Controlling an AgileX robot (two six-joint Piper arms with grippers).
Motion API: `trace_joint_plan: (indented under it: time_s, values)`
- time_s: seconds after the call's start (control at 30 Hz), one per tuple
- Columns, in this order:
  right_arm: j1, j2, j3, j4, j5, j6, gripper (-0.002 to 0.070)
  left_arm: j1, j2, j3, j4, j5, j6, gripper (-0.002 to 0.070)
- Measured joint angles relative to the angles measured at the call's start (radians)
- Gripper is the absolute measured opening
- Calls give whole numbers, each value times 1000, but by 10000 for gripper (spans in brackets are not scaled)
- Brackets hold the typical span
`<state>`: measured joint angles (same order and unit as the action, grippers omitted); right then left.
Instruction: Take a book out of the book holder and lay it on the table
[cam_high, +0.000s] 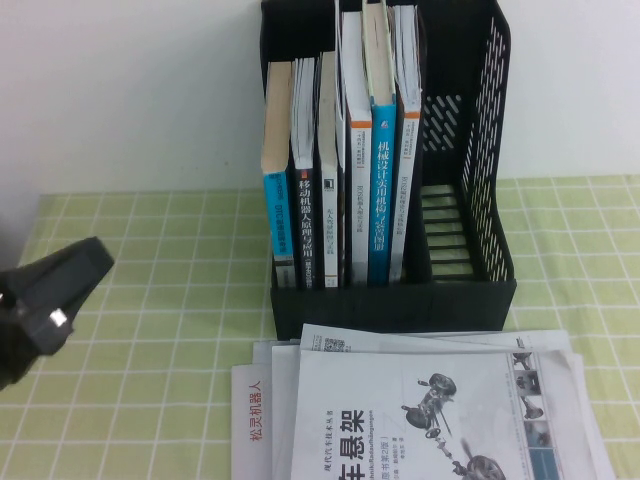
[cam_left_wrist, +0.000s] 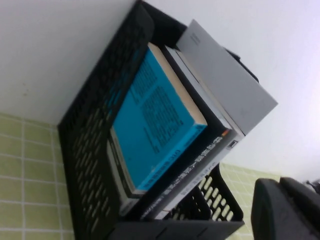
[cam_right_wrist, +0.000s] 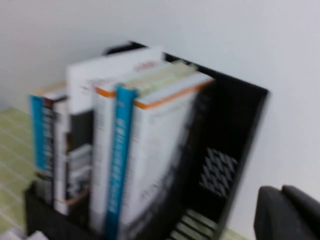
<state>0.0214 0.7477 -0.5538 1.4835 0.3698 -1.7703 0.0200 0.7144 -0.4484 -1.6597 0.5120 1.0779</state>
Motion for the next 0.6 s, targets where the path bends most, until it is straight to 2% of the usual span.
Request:
trace_joint_plan:
  time_s: [0.13,0.27,0.43,0.53,0.6]
  values:
    - [0,14,0,93,214,-120,-2,0,165,-111,-17,114,48,-3]
    - [0,62,0,21,305,-37,-2,0,322,-259,1,180,59,-3]
    - [0,147,-11,-337,316,317,-2,-30,459,-434,101,183,-42,-3]
    - [0,203,-26,-626,312,611,-2,-105,513,-538,142,180,-101,-3]
    - [0,235,-32,-789,290,747,-2,-184,544,-601,154,154,-118,-3]
